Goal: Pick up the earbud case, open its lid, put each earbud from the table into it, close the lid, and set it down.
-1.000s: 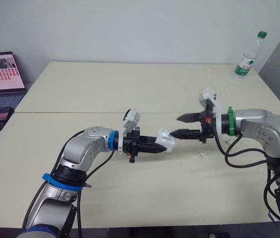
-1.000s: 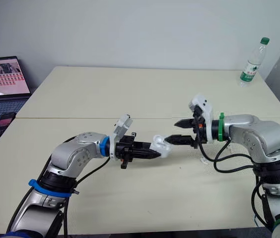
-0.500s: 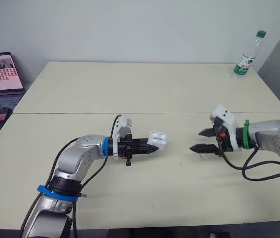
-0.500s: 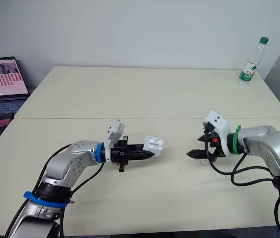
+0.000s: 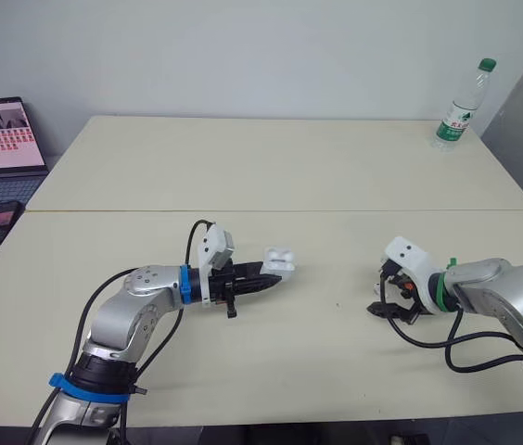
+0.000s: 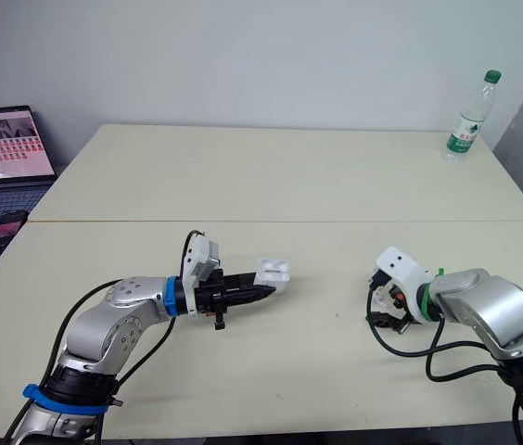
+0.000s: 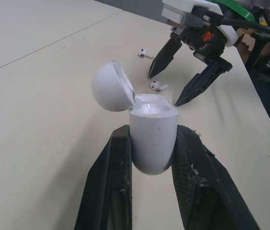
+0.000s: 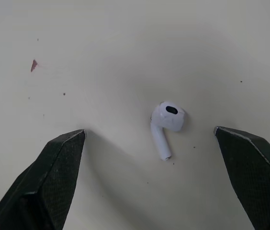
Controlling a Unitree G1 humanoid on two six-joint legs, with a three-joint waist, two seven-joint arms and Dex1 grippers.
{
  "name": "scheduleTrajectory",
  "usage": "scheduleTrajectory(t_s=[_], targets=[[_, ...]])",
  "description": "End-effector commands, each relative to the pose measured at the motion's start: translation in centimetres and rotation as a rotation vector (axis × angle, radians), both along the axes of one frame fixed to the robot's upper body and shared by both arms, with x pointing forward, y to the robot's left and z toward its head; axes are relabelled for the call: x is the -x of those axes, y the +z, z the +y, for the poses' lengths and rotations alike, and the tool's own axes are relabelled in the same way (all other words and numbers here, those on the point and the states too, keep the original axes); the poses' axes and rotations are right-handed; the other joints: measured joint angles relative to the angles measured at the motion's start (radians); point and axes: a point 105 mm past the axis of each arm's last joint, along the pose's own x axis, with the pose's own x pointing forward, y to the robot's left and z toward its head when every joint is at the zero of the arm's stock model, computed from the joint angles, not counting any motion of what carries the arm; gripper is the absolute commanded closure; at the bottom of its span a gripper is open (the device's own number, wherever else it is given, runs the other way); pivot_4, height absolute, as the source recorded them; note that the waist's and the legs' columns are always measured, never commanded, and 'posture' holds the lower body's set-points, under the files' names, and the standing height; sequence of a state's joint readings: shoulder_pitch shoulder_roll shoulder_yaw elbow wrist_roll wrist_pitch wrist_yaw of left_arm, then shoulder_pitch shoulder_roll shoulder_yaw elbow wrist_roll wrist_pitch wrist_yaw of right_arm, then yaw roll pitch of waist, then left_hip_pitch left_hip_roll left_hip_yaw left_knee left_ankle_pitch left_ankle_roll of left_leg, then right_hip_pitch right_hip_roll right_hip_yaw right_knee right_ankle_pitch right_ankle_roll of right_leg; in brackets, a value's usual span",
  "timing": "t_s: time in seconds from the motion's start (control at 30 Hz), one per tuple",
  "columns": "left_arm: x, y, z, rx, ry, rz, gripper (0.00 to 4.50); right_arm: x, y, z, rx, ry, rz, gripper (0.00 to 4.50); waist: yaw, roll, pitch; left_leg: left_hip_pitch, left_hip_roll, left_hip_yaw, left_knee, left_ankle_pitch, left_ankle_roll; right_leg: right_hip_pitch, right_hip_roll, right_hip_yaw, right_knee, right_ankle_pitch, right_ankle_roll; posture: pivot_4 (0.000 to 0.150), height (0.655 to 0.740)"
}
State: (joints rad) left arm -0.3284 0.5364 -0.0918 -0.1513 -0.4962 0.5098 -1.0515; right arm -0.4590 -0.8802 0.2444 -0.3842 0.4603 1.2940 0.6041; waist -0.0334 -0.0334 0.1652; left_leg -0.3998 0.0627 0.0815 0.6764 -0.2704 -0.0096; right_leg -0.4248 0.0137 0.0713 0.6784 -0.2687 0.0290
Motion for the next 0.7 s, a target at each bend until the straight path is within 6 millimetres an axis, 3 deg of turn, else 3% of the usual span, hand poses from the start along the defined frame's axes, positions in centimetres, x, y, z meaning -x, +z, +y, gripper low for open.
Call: scheduleTrajectory(t_s=[0.03, 0.07, 0.17, 0.47, 0.6, 0.7], targets=[[0.1, 1.1, -0.2, 0.001, -0.009, -0.063, 3.76, -0.6, 0.6, -0.2, -0.009, -0.025, -0.029, 0.00, 0.000, 0.000, 0.000, 0.000, 0.000, 0.000, 0.000, 0.000, 0.000, 0.000, 0.000, 0.000, 0.000, 0.000, 0.000, 0.150, 0.7362], [0.0, 1.1, -0.2, -0.001, -0.009, -0.064, 3.76, -0.7, 0.6, -0.1, -0.010, -0.026, -0.030, 0.00, 0.000, 0.000, 0.000, 0.000, 0.000, 0.000, 0.000, 0.000, 0.000, 0.000, 0.000, 0.000, 0.000, 0.000, 0.000, 0.150, 0.7362], [-0.1, 1.2, -0.1, 0.009, -0.004, -0.062, 3.76, -0.8, 0.7, 0.1, -0.012, -0.018, -0.035, 0.62, 0.000, 0.000, 0.000, 0.000, 0.000, 0.001, 0.001, 0.000, 0.000, 0.000, 0.000, 0.000, 0.000, 0.000, 0.000, 0.150, 0.7362], [-0.2, 1.2, -0.1, 0.019, 0.000, -0.059, 3.76, -1.0, 0.9, 0.3, -0.019, -0.016, -0.050, 4.01, 0.000, -0.001, 0.000, 0.000, 0.000, 0.000, 0.000, 0.000, 0.000, 0.000, 0.000, 0.000, 0.000, 0.001, -0.002, 0.150, 0.7362], [-0.2, 1.2, -0.2, 0.026, 0.004, -0.057, 3.76, -1.1, 1.5, 0.3, -0.021, 0.000, -0.077, 4.10, 0.000, -0.001, 0.000, 0.000, 0.000, 0.000, 0.000, 0.000, 0.000, 0.000, 0.000, 0.000, 0.000, 0.000, -0.001, 0.150, 0.7362], [-0.6, 1.3, -0.7, 0.063, 0.035, -0.061, 3.76, -2.3, 3.8, 1.1, -0.103, 0.008, -0.188, 4.10, 0.000, 0.000, 0.000, 0.000, 0.000, 0.000, 0.000, 0.000, 0.000, 0.000, 0.000, 0.000, 0.000, 0.000, -0.001, 0.150, 0.7362]])
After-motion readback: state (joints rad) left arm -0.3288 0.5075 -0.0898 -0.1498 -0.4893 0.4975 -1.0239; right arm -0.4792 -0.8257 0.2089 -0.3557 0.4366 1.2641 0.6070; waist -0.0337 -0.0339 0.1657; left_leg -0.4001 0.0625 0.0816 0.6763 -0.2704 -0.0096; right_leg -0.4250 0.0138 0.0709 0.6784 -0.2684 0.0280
